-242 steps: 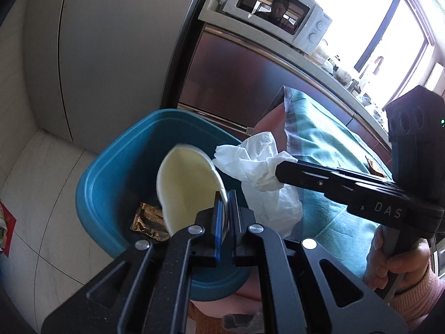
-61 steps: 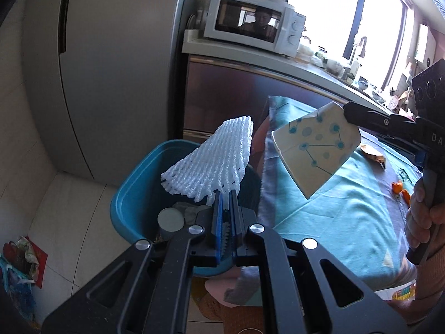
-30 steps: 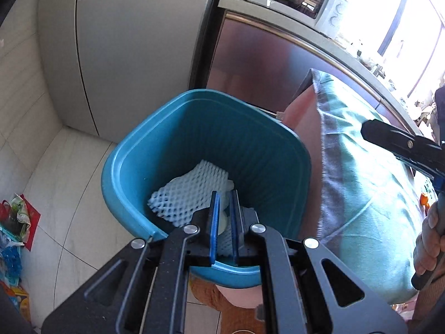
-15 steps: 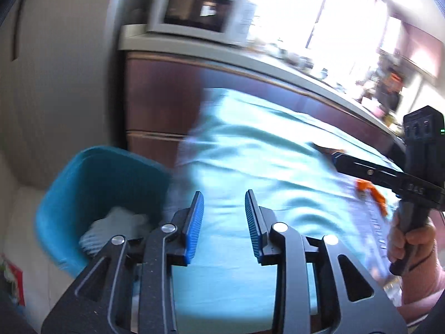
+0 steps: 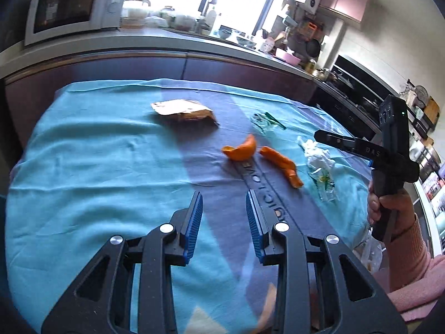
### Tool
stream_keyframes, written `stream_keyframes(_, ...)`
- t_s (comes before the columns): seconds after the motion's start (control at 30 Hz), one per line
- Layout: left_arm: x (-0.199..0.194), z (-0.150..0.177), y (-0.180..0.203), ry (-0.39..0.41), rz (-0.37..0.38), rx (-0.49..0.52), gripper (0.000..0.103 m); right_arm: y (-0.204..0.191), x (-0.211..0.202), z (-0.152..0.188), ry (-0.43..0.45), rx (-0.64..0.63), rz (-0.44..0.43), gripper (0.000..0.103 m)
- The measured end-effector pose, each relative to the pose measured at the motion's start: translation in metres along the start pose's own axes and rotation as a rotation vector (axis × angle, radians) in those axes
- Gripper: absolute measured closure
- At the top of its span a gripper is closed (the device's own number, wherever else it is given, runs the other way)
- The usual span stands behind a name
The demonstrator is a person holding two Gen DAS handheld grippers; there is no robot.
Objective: Collect trash
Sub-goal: 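Move both open tools back over the trash on the table, then grasp the long orange peel with the left tool while the right tool grasps a white tissue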
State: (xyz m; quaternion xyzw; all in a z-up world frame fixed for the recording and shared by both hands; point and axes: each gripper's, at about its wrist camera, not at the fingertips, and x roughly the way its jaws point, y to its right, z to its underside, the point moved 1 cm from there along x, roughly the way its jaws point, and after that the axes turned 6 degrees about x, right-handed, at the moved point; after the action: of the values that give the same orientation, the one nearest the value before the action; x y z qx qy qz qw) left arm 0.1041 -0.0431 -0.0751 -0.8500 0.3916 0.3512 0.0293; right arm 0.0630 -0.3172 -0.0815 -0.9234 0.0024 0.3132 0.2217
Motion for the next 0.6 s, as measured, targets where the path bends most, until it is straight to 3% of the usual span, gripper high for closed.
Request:
stream_keyframes(0.17, 0.036, -0.011, 0.045, -0.046, 0.078, 0.069, 0.072, 0.04, -0.003, 0.0, 0.002, 0.052, 0.058, 0.055)
stream_keyframes(0.23, 0.05, -0.016, 0.057, -0.066, 0.098, 0.083, 0.071, 0.047, 0.0, 0.002, -0.011, 0.056, 0.067, 0.05)
stream_keyframes(0.5, 0.094, -0.03, 0.084, -0.14, 0.126, 0.104, 0.072, 0.053, 0.007, 0.016, -0.053, 0.05, 0.059, 0.05)
stream_keyframes(0.6, 0.105, -0.032, 0.089, -0.166, 0.119, 0.104, 0.072, 0.054, 0.01, 0.018, -0.065, 0.052, 0.046, 0.055)
